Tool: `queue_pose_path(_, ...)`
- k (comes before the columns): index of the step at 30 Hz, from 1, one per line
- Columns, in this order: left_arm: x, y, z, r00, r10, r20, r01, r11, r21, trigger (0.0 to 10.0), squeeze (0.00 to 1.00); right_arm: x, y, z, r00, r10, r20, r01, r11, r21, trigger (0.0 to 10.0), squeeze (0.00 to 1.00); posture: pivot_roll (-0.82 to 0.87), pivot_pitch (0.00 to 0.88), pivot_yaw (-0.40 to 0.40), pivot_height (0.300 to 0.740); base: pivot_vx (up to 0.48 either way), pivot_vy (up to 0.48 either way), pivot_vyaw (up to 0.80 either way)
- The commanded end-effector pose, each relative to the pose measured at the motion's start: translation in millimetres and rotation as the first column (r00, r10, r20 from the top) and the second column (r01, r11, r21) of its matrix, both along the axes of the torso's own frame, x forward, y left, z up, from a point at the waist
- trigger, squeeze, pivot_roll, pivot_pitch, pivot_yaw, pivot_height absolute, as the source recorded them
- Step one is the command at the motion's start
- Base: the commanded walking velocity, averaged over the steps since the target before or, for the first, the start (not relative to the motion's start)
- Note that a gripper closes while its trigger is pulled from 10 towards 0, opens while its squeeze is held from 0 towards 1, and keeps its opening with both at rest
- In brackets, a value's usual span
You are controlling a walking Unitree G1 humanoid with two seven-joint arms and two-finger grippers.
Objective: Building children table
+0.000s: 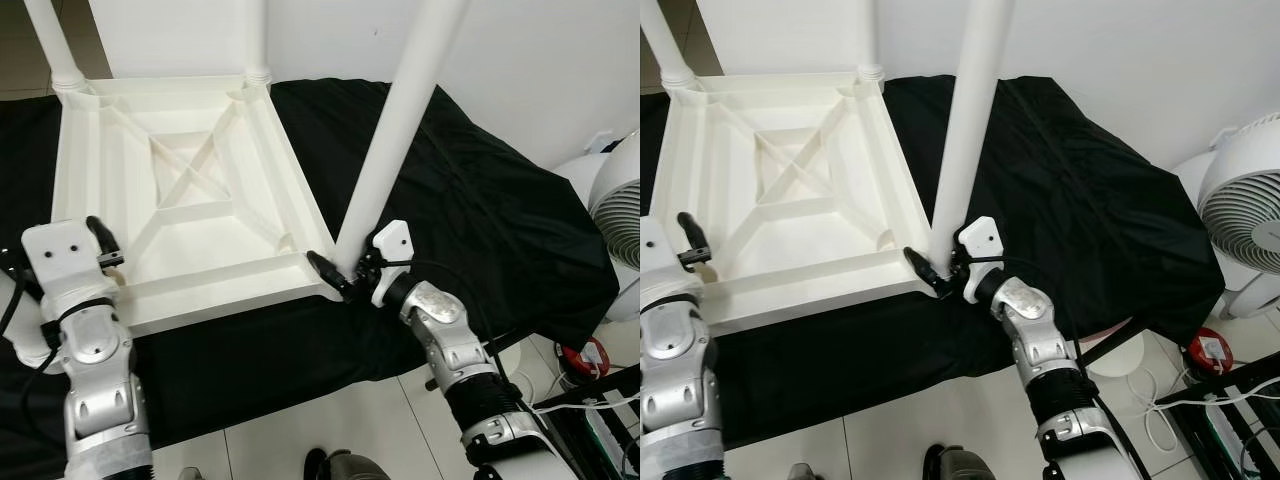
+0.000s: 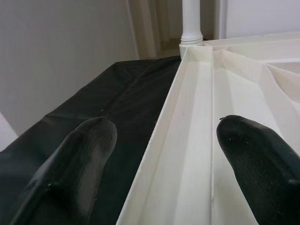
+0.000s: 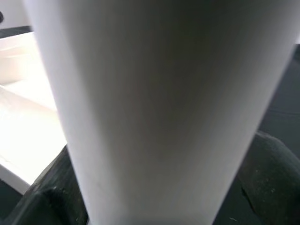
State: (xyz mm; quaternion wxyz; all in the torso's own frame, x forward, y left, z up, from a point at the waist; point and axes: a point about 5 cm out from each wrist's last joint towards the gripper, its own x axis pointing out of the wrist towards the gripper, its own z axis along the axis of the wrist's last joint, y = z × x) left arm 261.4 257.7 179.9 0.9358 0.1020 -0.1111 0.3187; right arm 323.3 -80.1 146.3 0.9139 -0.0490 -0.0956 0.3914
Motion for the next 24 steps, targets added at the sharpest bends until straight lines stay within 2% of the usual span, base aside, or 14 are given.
queue_pose_path(1,-18.0,26.7,-7,0.957,0.291,0.011,-0.291,0.956,-0.030,10.0,0.00,-4.0,16.6,-6,0.999,0.051,-0.019,-0.051,0.998,-0.024,10.0,0.00,0.12,0.119,-0.102,0.740,0.000,0.000,0.00)
queue_pose_path(6,-12.6,24.0,-3,0.970,0.241,0.025,-0.240,0.970,-0.020,10.0,0.00,-9.7,17.6,-7,0.999,0.044,-0.016,-0.044,0.999,0.000,10.0,0.00,0.12,0.120,-0.101,0.740,0.000,0.000,0.00)
queue_pose_path(8,0.7,9.9,0,0.997,0.057,0.059,-0.053,0.997,-0.064,10.0,0.00,-14.3,10.2,-9,1.000,-0.018,-0.002,0.018,1.000,0.025,10.0,0.00,0.12,0.121,-0.101,0.740,0.000,0.000,0.00)
queue_pose_path(9,0.7,9.9,0,0.997,0.057,0.059,-0.053,0.997,-0.064,10.0,0.00,-14.3,10.2,-9,1.000,-0.018,-0.002,0.018,1.000,0.025,10.0,0.00,0.12,0.121,-0.101,0.740,0.000,0.000,0.00)
queue_pose_path(10,7.5,-2.8,5,0.994,-0.072,0.087,0.076,0.996,-0.041,10.0,0.00,-18.5,4.0,-11,0.998,-0.057,0.000,0.057,0.997,0.046,10.0,0.00,0.12,0.123,-0.099,0.740,0.000,0.000,0.00)
queue_pose_path(11,11.2,-11.7,9,0.982,-0.158,0.104,0.160,0.987,-0.018,10.0,0.00,-21.5,-0.3,-12,0.997,-0.082,0.001,0.082,0.995,0.060,10.0,0.00,0.12,0.123,-0.099,0.740,0.000,0.000,0.00)
queue_pose_path(12,12.7,-16.5,11,0.974,-0.200,0.111,0.201,0.980,0.000,10.0,0.00,-23.4,-2.5,-13,0.996,-0.094,0.000,0.094,0.993,0.067,10.0,0.00,0.12,0.123,-0.099,0.740,0.000,0.000,0.00)
queue_pose_path(14,19.8,-32.3,15,0.917,-0.375,0.138,0.382,0.924,-0.025,10.0,0.00,-28.6,-12.6,-16,0.988,-0.152,-0.006,0.152,0.985,0.077,10.0,0.00,0.11,0.123,-0.093,0.740,0.000,0.000,0.00)
queue_pose_path(16,24.7,-43.4,16,0.863,-0.490,0.125,0.497,0.867,-0.027,10.0,0.00,-31.6,-19.5,-18,0.981,-0.195,-0.005,0.195,0.978,0.080,10.0,0.00,0.10,0.122,-0.087,0.740,0.000,0.000,0.00)
queue_pose_path(18,24.7,-43.4,16,0.863,-0.490,0.125,0.497,0.867,-0.027,10.0,0.00,-31.6,-19.5,-18,0.981,-0.195,-0.005,0.195,0.978,0.080,10.0,0.00,0.10,0.122,-0.087,0.740,0.000,0.000,0.00)
queue_pose_path(19,26.4,-50.6,18,0.826,-0.552,0.113,0.557,0.831,-0.008,10.0,0.00,-32.8,-24.0,-17,0.972,-0.234,-0.004,0.233,0.968,0.093,10.0,0.00,0.10,0.121,-0.079,0.740,0.000,0.000,0.00)
queue_pose_path(21,26.4,-50.6,18,0.826,-0.552,0.113,0.557,0.831,-0.008,10.0,0.00,-32.8,-24.0,-17,0.972,-0.234,-0.004,0.233,0.968,0.093,10.0,0.00,0.10,0.121,-0.079,0.740,0.000,0.000,0.00)
queue_pose_path(22,27.5,-57.9,20,0.783,-0.614,0.099,0.615,0.788,0.018,10.0,0.00,-34.7,-27.5,-16,0.964,-0.265,0.003,0.263,0.959,0.105,10.0,0.00,0.09,0.121,-0.074,0.740,0.000,0.000,0.00)
queue_pose_path(24,27.5,-57.9,20,0.783,-0.614,0.099,0.615,0.788,0.018,10.0,0.00,-34.7,-27.5,-16,0.964,-0.265,0.003,0.263,0.959,0.105,10.0,0.00,0.09,0.121,-0.074,0.740,0.000,0.000,0.00)
